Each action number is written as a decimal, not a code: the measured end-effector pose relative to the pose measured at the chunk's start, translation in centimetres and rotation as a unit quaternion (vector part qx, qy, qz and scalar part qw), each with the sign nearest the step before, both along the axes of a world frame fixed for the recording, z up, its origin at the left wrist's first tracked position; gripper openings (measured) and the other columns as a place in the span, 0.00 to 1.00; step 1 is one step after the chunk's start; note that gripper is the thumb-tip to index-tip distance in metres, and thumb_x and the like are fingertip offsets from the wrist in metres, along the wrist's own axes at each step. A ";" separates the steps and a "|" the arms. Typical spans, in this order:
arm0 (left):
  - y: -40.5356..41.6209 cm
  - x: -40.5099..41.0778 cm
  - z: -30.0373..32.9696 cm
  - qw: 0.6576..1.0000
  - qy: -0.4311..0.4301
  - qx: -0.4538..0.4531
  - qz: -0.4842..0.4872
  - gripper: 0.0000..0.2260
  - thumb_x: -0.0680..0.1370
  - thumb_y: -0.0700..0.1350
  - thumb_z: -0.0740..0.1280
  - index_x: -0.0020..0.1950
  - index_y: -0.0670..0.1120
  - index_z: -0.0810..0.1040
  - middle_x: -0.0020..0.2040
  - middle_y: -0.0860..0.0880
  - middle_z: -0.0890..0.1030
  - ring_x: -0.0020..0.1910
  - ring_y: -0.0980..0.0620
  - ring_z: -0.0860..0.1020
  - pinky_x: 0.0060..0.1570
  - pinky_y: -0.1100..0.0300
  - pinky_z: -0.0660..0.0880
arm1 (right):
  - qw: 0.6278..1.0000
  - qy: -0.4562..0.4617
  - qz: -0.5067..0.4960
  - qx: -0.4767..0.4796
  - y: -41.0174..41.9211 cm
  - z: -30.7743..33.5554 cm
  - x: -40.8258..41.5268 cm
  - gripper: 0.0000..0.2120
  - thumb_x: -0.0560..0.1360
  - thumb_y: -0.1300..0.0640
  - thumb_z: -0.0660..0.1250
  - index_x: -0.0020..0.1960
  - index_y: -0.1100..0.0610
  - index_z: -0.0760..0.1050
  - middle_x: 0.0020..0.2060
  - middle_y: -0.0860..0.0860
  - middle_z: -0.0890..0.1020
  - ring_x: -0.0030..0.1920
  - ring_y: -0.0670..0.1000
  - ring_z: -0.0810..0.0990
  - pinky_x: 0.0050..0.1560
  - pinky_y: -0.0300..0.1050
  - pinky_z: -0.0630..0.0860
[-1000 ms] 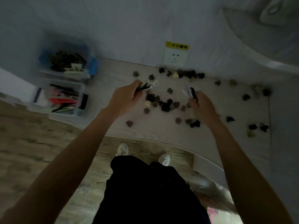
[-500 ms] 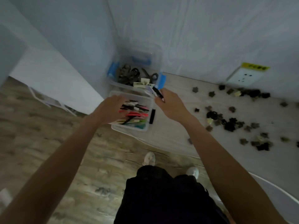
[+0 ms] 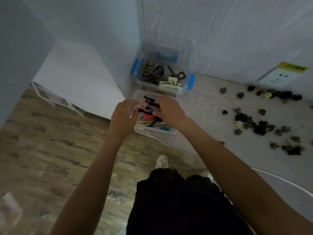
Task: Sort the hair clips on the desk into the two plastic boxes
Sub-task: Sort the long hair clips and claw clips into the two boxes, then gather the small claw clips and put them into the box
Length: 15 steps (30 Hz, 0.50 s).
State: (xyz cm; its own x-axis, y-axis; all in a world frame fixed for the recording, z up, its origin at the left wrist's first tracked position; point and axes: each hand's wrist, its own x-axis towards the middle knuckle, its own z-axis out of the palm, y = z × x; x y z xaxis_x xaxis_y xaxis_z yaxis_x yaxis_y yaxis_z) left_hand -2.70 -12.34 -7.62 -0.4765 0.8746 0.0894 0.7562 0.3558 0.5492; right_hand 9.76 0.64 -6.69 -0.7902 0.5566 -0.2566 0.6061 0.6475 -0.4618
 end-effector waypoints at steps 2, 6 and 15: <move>0.1 0.1 -0.1 0.999 0.031 -0.014 -0.021 0.10 0.75 0.38 0.64 0.56 0.43 0.77 0.51 0.44 0.80 0.52 0.43 0.75 0.51 0.58 0.69 | 0.999 0.045 -0.007 0.004 -0.1 0.1 0.8 0.16 0.74 0.57 0.66 0.59 0.62 0.73 0.58 0.58 0.76 0.59 0.56 0.74 0.60 0.47 0.68; 0.8 0.0 -0.3 0.987 0.130 -0.075 -0.050 0.09 0.74 0.39 0.67 0.52 0.45 0.81 0.48 0.45 0.83 0.51 0.42 0.75 0.49 0.51 0.71 | 0.994 0.035 0.057 0.085 -0.1 -0.3 2.4 0.14 0.76 0.59 0.60 0.59 0.61 0.76 0.60 0.58 0.77 0.61 0.57 0.73 0.65 0.49 0.66; 2.7 3.6 0.8 0.990 0.113 -0.025 -0.084 0.10 0.76 0.40 0.63 0.55 0.45 0.79 0.49 0.44 0.82 0.48 0.44 0.78 0.51 0.53 0.72 | 0.983 0.167 -0.034 0.067 -0.2 0.7 8.8 0.13 0.75 0.61 0.63 0.59 0.58 0.76 0.59 0.56 0.78 0.61 0.56 0.73 0.64 0.50 0.67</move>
State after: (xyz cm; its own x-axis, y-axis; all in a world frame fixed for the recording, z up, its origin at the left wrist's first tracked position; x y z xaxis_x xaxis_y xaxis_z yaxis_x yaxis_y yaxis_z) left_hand 0.88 -9.68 -6.86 -0.2963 0.9461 0.1308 0.9084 0.2369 0.3444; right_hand 18.51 0.40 -5.94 -0.7783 0.6215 0.0897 0.4788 0.6798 -0.5555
